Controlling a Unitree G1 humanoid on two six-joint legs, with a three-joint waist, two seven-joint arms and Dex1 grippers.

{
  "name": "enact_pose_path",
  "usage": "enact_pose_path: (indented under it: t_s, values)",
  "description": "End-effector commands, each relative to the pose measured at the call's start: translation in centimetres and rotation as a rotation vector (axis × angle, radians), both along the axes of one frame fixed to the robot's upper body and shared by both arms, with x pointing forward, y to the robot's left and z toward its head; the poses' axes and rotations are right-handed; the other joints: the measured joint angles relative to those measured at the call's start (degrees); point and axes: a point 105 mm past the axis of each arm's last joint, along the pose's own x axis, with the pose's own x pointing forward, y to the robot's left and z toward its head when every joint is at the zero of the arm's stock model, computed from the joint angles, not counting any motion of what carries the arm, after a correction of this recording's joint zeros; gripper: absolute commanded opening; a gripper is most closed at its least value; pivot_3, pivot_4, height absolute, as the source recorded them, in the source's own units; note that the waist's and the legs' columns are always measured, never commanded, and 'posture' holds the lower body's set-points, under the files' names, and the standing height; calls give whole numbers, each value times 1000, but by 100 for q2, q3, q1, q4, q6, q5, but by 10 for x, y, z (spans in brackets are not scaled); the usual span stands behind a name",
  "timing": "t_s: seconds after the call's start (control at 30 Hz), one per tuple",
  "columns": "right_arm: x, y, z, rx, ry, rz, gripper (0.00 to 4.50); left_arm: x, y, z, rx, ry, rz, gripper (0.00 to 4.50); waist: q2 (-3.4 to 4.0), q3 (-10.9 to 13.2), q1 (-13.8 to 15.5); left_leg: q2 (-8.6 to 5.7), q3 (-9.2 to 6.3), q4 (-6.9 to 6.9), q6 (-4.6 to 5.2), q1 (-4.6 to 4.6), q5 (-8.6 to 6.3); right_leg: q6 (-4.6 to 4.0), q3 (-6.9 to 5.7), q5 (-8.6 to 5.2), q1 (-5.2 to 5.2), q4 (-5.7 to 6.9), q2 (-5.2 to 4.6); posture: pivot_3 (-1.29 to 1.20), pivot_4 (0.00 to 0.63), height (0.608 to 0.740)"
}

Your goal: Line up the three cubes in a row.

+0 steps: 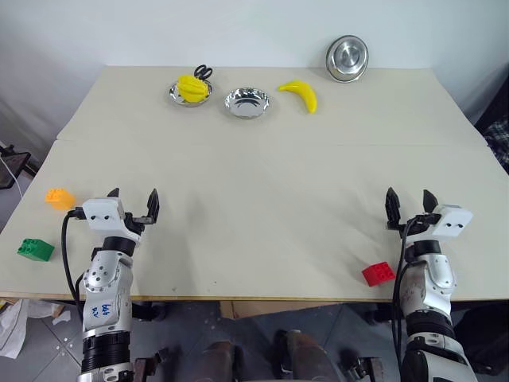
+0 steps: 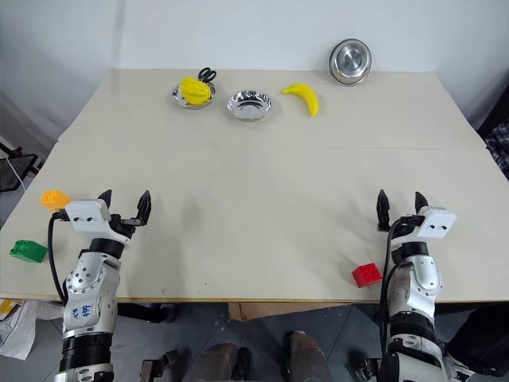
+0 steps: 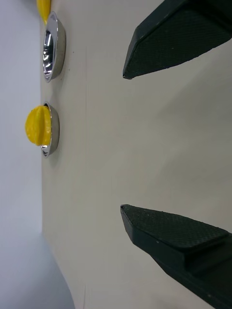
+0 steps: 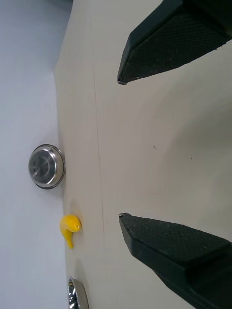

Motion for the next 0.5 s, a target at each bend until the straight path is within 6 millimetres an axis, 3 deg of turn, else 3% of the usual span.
enact_pose_path:
  t_s: [0.03,0.17,0.33,0.5]
  values:
    - [0,1,7,-7,-29,7,4500,-2,-5,16,1,-67,-40,4390,0,0,0,0,0,0,0,0,0,0,0,0,0,0,0,0,150,740]
    - [-5,-8,24,-26,-61,68,4500,-14,-28,26,55,-121,-268,4390,3,2,6,0,1,1,1,-1,0,0,0,0,0,-2,-1,0,150,740]
    - [-18,-15,59,-139,-35,311,4500,-33,-45,24,191,-39,-575,4390,41,22,33,0,-1,-13,3,-3,-1,-1,0,0,-5,-8,-3,0,150,740]
    - [-47,-19,77,-438,153,638,4500,-56,-49,37,268,1,-880,4390,47,24,35,1,-3,-35,6,-3,1,-4,-2,-2,-5,-28,-4,0,150,740]
